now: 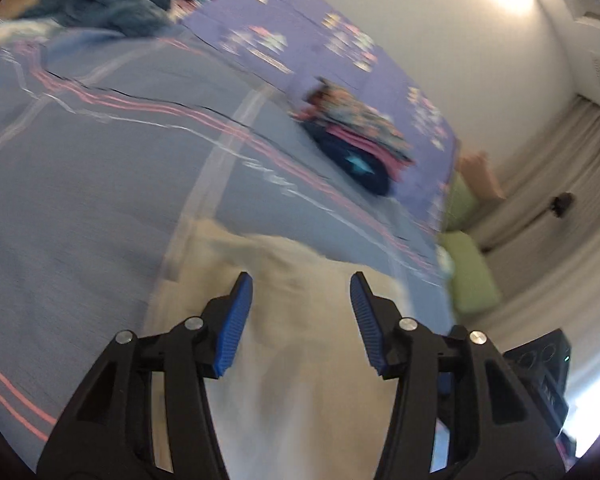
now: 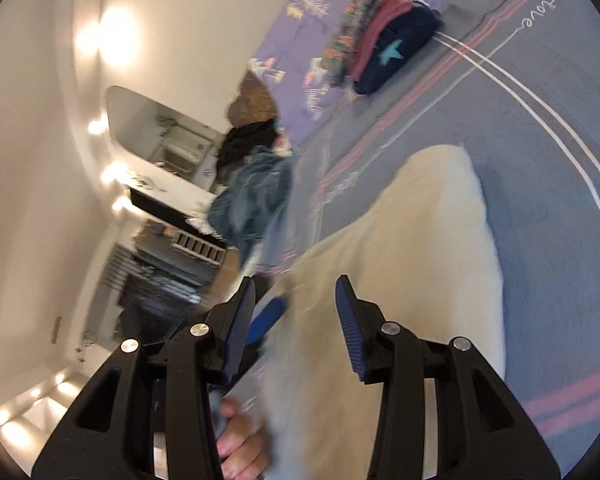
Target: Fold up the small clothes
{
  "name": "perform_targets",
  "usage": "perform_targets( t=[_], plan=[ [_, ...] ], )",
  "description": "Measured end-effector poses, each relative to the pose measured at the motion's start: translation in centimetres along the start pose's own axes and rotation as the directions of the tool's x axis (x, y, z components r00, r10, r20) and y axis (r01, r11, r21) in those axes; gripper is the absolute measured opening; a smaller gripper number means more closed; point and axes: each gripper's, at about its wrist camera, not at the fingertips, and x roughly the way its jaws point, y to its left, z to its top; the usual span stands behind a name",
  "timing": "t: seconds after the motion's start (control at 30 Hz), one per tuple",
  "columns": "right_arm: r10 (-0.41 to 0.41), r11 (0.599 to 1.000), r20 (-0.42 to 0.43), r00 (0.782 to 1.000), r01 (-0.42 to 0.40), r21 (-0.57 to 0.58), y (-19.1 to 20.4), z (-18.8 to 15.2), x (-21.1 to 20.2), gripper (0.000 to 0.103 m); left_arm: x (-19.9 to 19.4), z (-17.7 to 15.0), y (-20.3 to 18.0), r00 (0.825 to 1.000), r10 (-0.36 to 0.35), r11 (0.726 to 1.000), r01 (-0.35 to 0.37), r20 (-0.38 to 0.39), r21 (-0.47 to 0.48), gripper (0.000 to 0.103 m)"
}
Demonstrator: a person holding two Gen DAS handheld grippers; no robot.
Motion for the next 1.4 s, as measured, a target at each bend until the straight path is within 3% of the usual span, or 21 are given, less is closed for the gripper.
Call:
perform_targets(
  t=[0.03,0.07,0.1,0.13,0.33,0.5,0.6,0.67,0.8,0.87,0.97,1.03,1.1,1.13,1.2,1.3,1.4],
  plan=[
    [-0.05,0.999,0.005,0.999,0.05,-0.017,-1.3,-0.3,0.8,0.038,0.2,-0.3,0.6,0.999,0.031,1.0,-0.031,0.009,0.002,0.051],
    [-0.082,0.996,0.01,0.997,0.083,-0.014,-2.3,-0.6,1.2,0.006,0.5,-0.6,1.7,0.999,0.042,0.999,-0.042,0.007,-0.025,0.048],
    [-0.065,0.997,0.027,0.998,0.064,0.043,-3.3,-0.8,0.6,0.0,0.6,-0.5,2.5,1.0,0.017,0.998,-0.016,0.005,-0.06,0.046],
    [-0.058,0.997,0.038,0.998,0.056,0.054,-3.5,-1.0,0.0,0.0,0.4,-0.3,3.0,1.0,0.003,0.996,-0.001,0.019,-0.084,0.046],
    [-0.077,0.996,0.054,0.996,0.075,0.038,-3.3,-1.3,-0.6,0.0,0.3,-0.3,2.4,0.994,0.095,0.995,-0.092,0.046,-0.047,0.046],
    [-0.067,0.997,0.051,0.996,0.066,0.028,-3.7,-1.0,-0.1,0.0,0.3,-0.3,2.6,0.994,0.1,0.994,-0.099,0.039,-0.04,0.047],
    [-0.055,0.998,0.048,0.997,0.054,0.03,-4.2,0.0,0.7,0.001,0.6,-0.3,2.1,0.996,0.086,0.996,-0.085,0.03,-0.009,0.058],
    [-0.04,0.998,0.046,0.998,0.038,0.04,-4.5,0.0,0.5,0.002,0.2,-0.5,2.1,0.998,0.045,0.999,-0.046,0.037,0.005,0.071],
    [-0.028,0.999,0.028,0.999,0.027,0.043,-4.9,0.1,0.2,0.002,-1.3,-0.9,2.3,0.997,-0.006,1.0,0.007,0.08,-0.012,0.076],
    [-0.041,0.999,-0.003,0.999,0.041,0.008,-4.6,-0.5,-1.1,0.011,-3.2,-1.6,2.4,0.995,-0.013,1.0,0.013,0.104,-0.002,0.085],
    [-0.042,0.999,-0.005,0.999,0.042,-0.003,-4.9,-1.7,-3.7,0.02,-5.7,-2.7,3.4,0.995,-0.027,1.0,0.026,0.093,0.013,0.086],
    [-0.026,1.0,-0.008,1.0,0.026,0.017,-5.4,-2.3,-5.6,0.028,-6.8,-3.2,4.8,0.999,-0.02,1.0,0.021,0.048,-0.014,0.086],
    [-0.025,0.999,-0.017,1.0,0.026,0.027,-5.7,-2.6,-6.8,0.043,-6.9,-3.5,6.0,0.998,-0.053,0.998,0.051,-0.043,-0.046,0.087],
    [-0.048,0.999,-0.029,0.998,0.049,0.018,-5.6,-2.7,-7.4,0.049,-7.0,-3.8,6.5,0.991,-0.082,0.996,0.077,-0.103,-0.046,0.087],
    [-0.049,0.999,-0.065,0.997,0.049,-0.004,-5.1,-2.8,-7.9,0.062,-7.7,-4.1,6.4,0.985,-0.097,0.995,0.097,-0.14,-0.002,0.087],
    [-0.032,0.999,-0.169,0.985,0.025,-0.043,-3.9,-3.2,-7.5,0.08,-8.1,-4.6,5.9,0.963,-0.124,0.991,0.134,-0.24,0.027,0.088],
    [-0.017,0.997,-0.262,0.965,-0.004,-0.08,-2.9,-3.9,-6.7,0.091,-7.7,-5.2,5.7,0.903,-0.23,0.971,0.237,-0.364,-0.024,0.091]
  ],
)
